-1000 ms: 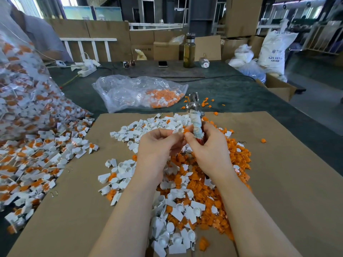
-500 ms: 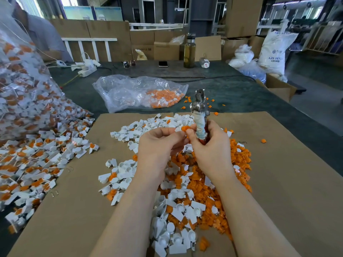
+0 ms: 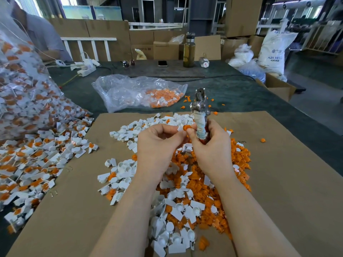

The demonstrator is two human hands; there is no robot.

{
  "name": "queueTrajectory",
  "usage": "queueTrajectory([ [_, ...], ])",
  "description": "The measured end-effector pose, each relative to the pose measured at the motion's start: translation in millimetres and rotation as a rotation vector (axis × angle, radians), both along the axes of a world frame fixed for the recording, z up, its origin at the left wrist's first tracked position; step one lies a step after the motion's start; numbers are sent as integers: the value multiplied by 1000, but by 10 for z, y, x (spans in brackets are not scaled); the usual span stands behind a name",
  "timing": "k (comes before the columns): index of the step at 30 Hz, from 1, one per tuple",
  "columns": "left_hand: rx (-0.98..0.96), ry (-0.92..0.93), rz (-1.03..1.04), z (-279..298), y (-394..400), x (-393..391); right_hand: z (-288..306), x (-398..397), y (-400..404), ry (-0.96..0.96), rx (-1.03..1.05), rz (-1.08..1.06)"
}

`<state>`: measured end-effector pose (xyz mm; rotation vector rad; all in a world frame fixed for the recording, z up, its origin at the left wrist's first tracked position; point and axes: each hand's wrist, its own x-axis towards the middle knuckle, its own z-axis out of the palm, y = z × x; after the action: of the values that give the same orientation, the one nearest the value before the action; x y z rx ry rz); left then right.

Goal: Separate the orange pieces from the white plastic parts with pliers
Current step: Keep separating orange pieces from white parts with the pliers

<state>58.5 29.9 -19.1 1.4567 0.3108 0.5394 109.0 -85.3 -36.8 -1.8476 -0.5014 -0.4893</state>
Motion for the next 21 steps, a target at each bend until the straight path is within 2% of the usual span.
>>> queueTrajectory([
  [5,141,42,43,5,0,3,4,-3,0,-12,-12,-4],
  [16,57,30,33,23,-10,-10,22,2,4,19,-41,33],
  [21,48,23,76,0,22,0,52,-3,-10,56,-93,122],
])
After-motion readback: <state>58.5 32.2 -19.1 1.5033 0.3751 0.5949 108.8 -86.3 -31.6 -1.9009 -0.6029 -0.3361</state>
